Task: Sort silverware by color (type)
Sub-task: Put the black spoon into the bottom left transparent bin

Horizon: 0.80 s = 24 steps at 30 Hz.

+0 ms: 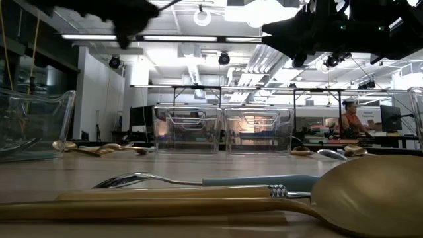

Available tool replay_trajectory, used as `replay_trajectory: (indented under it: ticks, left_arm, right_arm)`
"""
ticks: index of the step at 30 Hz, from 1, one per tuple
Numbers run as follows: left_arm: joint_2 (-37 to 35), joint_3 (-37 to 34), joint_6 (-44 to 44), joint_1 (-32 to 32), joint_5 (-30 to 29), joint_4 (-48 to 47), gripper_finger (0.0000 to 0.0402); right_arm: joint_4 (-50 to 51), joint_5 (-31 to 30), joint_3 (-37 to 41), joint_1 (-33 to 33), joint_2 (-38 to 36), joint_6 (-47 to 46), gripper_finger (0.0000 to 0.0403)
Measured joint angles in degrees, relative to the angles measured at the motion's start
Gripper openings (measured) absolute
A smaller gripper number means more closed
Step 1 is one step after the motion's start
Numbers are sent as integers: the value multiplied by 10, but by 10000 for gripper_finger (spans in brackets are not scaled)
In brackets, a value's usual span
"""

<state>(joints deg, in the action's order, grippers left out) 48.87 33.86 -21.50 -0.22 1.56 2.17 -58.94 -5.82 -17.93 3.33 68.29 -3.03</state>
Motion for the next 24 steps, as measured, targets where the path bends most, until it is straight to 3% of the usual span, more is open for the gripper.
replay_trajectory:
  ticks: [5,9,15,24]
  left_arm:
    - [-58,114,-90,-41,-12,-332,0]
    - [-68,183,-203,-82,-7,-511,0]
    - [-65,195,-420,-160,43,-649,0]
    - [-28,183,-652,-307,14,-709,0]
  right_arm:
    - [0,0,0,0,0,0,165]
    - [-3,0,0,0,0,0,165]
    - [-4,0,0,0,0,0,165]
    - [0,0,0,0,0,-15,165]
